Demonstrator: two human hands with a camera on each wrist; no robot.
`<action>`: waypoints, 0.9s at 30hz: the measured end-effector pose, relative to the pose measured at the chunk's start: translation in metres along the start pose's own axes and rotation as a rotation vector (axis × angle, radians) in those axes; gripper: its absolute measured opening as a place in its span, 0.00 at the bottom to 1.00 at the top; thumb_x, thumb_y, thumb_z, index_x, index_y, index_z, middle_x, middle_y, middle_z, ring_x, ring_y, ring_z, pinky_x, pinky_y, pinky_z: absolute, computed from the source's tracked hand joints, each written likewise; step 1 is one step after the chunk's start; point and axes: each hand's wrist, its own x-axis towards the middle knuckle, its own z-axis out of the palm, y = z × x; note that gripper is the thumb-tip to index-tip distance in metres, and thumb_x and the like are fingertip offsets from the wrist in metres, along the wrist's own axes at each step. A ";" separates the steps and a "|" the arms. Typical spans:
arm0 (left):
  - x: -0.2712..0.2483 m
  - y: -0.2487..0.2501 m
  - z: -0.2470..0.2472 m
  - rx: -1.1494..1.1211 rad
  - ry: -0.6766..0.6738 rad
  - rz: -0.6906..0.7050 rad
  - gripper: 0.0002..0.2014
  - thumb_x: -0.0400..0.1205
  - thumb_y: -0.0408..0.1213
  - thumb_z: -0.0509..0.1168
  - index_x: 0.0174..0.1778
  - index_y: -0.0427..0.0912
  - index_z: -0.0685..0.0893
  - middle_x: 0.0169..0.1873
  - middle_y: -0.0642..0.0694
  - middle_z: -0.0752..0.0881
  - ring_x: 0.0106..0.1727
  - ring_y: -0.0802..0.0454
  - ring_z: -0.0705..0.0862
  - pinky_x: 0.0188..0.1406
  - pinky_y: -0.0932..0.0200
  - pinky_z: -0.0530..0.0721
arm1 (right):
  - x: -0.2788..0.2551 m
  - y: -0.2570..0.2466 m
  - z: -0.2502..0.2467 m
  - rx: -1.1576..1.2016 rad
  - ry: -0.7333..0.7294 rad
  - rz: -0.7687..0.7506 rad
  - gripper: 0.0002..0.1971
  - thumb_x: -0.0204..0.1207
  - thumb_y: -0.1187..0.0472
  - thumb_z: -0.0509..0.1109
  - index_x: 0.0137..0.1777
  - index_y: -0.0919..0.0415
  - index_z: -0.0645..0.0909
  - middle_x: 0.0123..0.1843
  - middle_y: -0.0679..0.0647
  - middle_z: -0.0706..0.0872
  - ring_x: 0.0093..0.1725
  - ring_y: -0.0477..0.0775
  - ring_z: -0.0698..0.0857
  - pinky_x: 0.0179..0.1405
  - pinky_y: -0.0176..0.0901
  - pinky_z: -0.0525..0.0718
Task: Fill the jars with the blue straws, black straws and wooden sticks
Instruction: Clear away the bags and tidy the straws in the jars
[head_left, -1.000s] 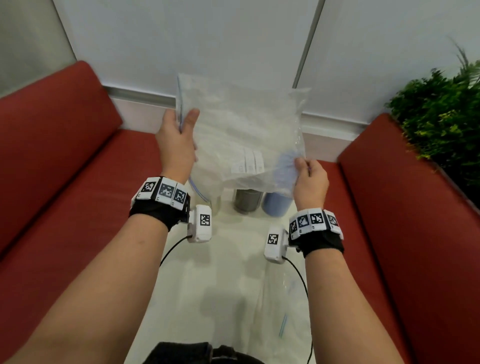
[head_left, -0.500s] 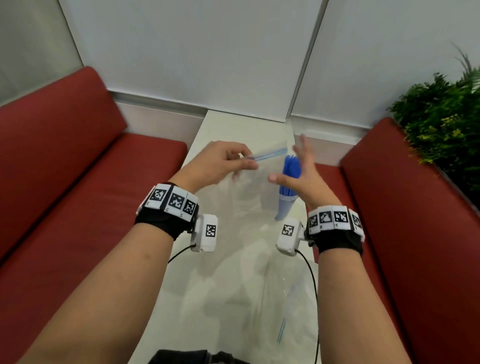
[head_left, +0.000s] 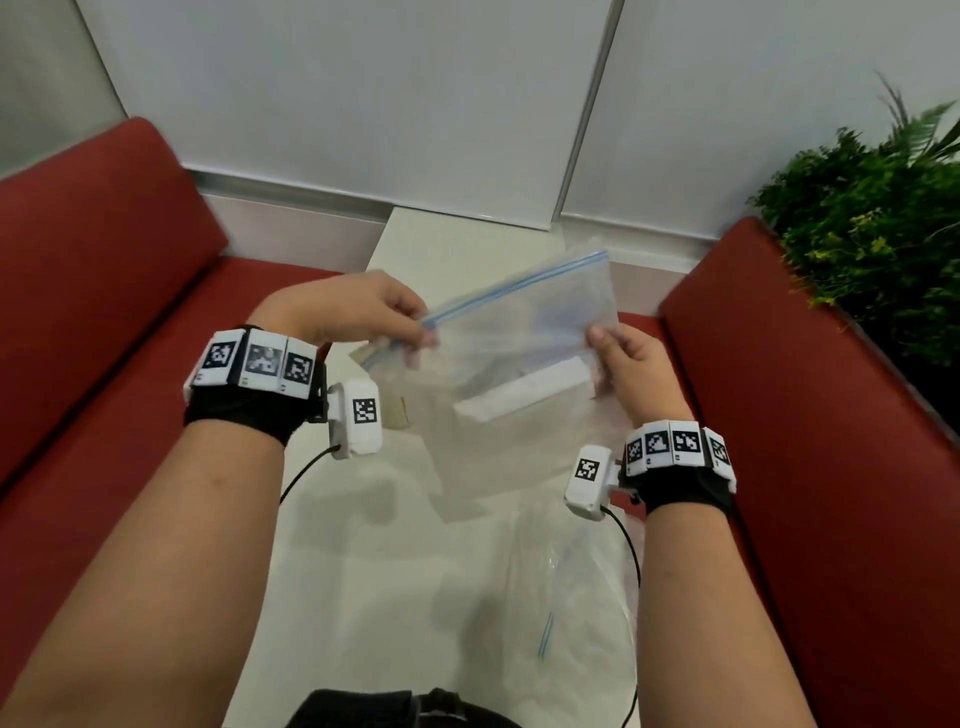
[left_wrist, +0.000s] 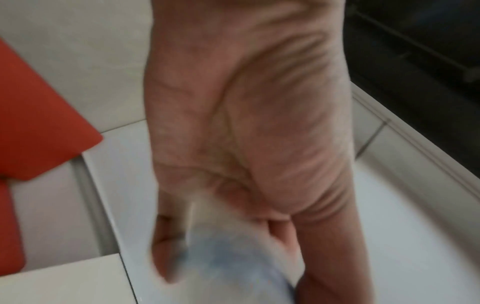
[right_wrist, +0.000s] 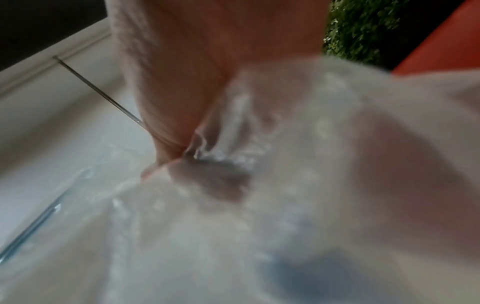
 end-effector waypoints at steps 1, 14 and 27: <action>0.000 -0.005 -0.002 -0.142 0.121 0.032 0.19 0.67 0.58 0.78 0.47 0.49 0.91 0.40 0.49 0.92 0.39 0.57 0.87 0.47 0.57 0.82 | -0.002 -0.001 0.000 -0.023 0.051 -0.015 0.11 0.84 0.53 0.70 0.41 0.52 0.89 0.31 0.51 0.85 0.28 0.46 0.80 0.28 0.36 0.78; 0.024 -0.018 0.060 -0.925 0.255 0.109 0.14 0.78 0.43 0.74 0.58 0.44 0.88 0.48 0.43 0.90 0.45 0.40 0.91 0.43 0.47 0.91 | -0.002 -0.007 0.025 0.229 0.294 -0.005 0.10 0.83 0.50 0.72 0.44 0.53 0.88 0.38 0.51 0.89 0.37 0.49 0.87 0.40 0.42 0.85; 0.010 -0.012 0.047 -0.884 0.456 0.137 0.09 0.79 0.25 0.69 0.42 0.43 0.92 0.39 0.44 0.93 0.30 0.52 0.90 0.23 0.62 0.85 | -0.014 0.016 0.017 0.452 -0.002 0.188 0.05 0.76 0.65 0.76 0.46 0.57 0.94 0.52 0.59 0.94 0.52 0.58 0.92 0.53 0.49 0.89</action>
